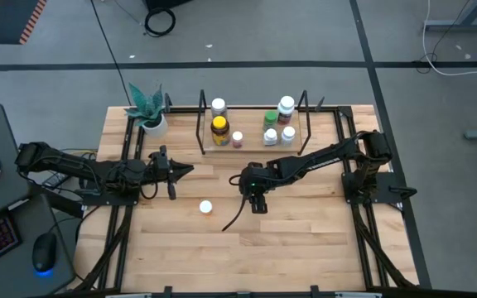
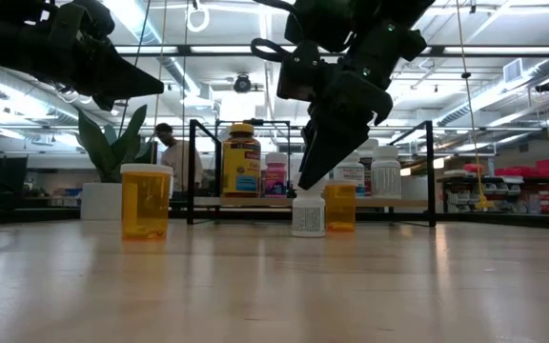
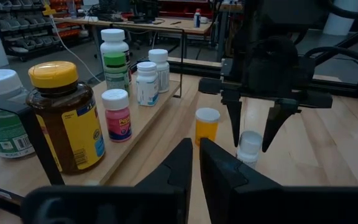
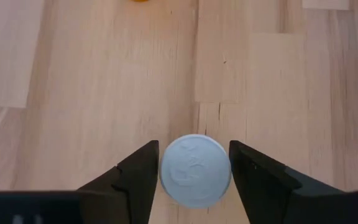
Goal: Pick and place medicine bottles onto shelf by color
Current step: Put the white medicine bottle on the shelf
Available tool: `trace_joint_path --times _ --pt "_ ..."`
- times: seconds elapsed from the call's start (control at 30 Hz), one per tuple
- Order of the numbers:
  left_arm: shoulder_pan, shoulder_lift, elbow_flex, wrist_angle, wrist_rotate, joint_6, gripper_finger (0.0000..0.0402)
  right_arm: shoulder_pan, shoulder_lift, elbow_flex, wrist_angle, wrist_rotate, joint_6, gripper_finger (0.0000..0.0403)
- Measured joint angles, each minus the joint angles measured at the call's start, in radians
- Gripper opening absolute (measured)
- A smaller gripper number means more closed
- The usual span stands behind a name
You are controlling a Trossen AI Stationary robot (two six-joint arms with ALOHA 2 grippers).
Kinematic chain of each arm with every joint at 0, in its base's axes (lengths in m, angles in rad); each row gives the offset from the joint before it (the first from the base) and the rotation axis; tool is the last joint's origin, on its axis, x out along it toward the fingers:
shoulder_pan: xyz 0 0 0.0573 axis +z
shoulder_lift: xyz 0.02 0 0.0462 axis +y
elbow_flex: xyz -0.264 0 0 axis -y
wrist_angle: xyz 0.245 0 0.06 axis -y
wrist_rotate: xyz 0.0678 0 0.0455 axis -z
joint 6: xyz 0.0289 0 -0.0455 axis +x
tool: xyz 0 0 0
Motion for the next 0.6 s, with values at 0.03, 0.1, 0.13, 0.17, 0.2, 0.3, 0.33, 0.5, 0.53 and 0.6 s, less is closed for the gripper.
trace_joint_path --times 0.03,0.1,0.13,0.17,0.2,0.3,0.33,0.5,0.53,0.6 --pt "0.000 0.000 0.000 0.000 0.000 -0.001 0.0039 0.000 0.000 0.000 0.000 0.000 0.000 0.0201" --pt "0.000 0.000 0.000 0.000 0.000 0.000 0.0038 0.000 0.000 0.000 0.000 0.000 0.000 0.0196" --pt "0.000 0.000 0.000 0.000 0.000 0.000 0.0037 0.000 0.000 0.000 0.000 -0.001 0.000 0.0195" --pt "0.000 0.000 0.000 0.000 0.000 0.000 0.0035 0.000 0.000 0.000 0.000 -0.002 0.000 0.0193" --pt "0.000 0.000 0.000 0.000 0.000 -0.001 0.0033 0.000 0.000 0.000 -0.001 -0.002 0.000 0.0192" --pt "0.000 0.000 0.000 0.000 0.000 0.000 0.0029 0.000 0.000 0.000 -0.001 -0.002 0.001 0.0189" --pt "0.000 0.000 0.000 0.000 0.000 -0.001 0.0028 0.000 0.000 0.000 -0.001 -0.002 0.001 0.0188" --pt "0.000 0.000 0.000 0.000 0.000 -0.001 0.0033 -0.002 -0.006 0.000 -0.005 -0.002 0.001 0.0187" --pt "0.000 0.000 0.000 0.000 0.000 0.000 0.0035 -0.002 -0.010 0.000 -0.008 -0.003 0.001 0.0187" --pt "0.000 0.000 0.000 0.000 0.000 0.000 0.0037 -0.005 -0.018 0.006 -0.013 -0.003 0.001 0.0187"
